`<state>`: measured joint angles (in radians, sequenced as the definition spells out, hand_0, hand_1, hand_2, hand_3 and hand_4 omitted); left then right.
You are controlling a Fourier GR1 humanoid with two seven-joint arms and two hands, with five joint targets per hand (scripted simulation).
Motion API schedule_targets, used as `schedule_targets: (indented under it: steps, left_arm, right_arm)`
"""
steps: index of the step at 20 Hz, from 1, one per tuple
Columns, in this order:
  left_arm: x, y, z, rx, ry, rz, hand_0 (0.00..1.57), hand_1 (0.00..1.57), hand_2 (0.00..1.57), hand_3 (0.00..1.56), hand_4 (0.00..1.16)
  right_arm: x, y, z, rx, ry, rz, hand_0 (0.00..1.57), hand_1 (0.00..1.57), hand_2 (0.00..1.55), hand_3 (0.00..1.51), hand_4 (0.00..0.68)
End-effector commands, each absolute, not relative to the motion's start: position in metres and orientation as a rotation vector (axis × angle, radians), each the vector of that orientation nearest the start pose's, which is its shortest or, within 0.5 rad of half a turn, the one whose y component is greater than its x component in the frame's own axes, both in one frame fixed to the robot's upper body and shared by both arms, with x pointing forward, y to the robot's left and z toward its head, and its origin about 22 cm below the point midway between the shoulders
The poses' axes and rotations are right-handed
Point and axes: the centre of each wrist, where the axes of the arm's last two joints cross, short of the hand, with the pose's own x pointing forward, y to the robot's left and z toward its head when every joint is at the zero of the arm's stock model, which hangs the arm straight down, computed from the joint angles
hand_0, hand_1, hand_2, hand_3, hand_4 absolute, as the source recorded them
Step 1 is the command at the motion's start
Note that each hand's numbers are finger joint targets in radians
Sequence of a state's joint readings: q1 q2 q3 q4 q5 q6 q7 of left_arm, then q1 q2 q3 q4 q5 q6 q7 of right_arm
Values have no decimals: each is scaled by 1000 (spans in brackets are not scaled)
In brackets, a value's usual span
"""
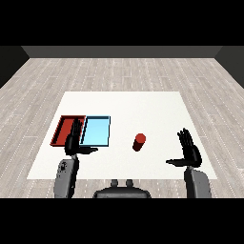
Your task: Pick the red can and put it in the red box
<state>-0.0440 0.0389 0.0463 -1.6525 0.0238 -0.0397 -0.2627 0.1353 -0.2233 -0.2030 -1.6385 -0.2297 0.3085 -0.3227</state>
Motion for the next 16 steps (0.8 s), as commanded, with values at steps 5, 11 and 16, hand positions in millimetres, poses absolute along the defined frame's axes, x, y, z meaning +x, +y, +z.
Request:
schedule_targets:
  steps: [5, 11, 16]
  left_arm:
    - [253, 237, 31, 0, -2040, -5, 0, 0, 0, 0, 0]
    - [245, 238, 6, 23, -2036, -53, 0, 0, 0, 0, 0]
    - [229, 238, -4, 35, -2029, -11, 0, 0, 0, 0, 0]
  right_arm:
    - [188, -337, 5, 77, -1943, 70, 0, 0, 0, 0, 0]
    - [176, -349, 0, 74, -1934, 83, 0, 0, 0, 0, 0]
    - [204, -323, 3, 95, -1933, 87, 0, 0, 0, 0, 0]
